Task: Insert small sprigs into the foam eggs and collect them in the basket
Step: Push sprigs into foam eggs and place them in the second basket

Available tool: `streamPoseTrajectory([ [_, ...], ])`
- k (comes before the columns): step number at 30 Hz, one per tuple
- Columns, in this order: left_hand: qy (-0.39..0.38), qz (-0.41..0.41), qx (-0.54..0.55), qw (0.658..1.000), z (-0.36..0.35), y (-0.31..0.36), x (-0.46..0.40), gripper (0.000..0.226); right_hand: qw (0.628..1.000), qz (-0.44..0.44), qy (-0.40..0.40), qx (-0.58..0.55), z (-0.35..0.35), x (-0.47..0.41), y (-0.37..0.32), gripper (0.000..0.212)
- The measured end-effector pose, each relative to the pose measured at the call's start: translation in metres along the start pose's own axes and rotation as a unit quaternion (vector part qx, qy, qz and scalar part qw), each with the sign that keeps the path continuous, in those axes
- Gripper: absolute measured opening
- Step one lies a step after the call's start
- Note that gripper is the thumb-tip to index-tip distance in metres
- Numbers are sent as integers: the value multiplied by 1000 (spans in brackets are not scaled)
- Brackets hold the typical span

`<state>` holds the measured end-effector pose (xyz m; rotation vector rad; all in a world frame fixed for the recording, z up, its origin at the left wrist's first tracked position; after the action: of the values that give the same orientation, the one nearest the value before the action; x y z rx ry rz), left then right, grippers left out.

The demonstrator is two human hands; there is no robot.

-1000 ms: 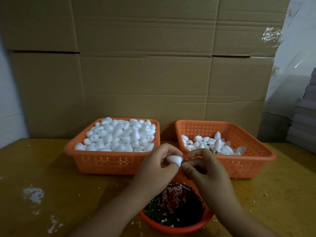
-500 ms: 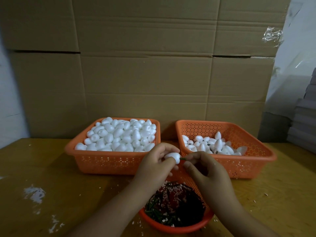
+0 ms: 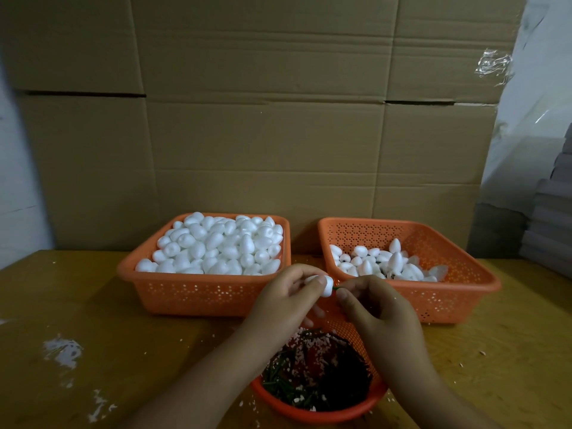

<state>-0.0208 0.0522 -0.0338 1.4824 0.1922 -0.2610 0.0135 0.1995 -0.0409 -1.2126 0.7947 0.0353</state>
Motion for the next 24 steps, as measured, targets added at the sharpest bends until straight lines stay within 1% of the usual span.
streamPoseTrajectory([
  [9, -22, -15, -1, 1000, 1, -1, 1, 13, 1000, -7, 0, 6, 0, 0, 2, 13],
  [20, -28, -17, -11, 999, 1, -4, 1, 11, 1000, -13, -18, 6, -2, 1, 6, 12],
  [24, -39, -37, -16, 998, -4, -1, 3, 11, 1000, -18, -23, -11, -3, 1, 5, 12],
])
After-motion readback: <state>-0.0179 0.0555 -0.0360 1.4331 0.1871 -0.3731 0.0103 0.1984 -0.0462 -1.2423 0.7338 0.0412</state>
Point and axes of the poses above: each hand's wrist, its own x-axis away from the middle knuckle, its own z-axis out of the back of the hand, y = z × x, the point moved 5 cm from there along -x, towards the middle knuckle, and after that the axes turned 13 degrees about y, right-handed, at the moved point
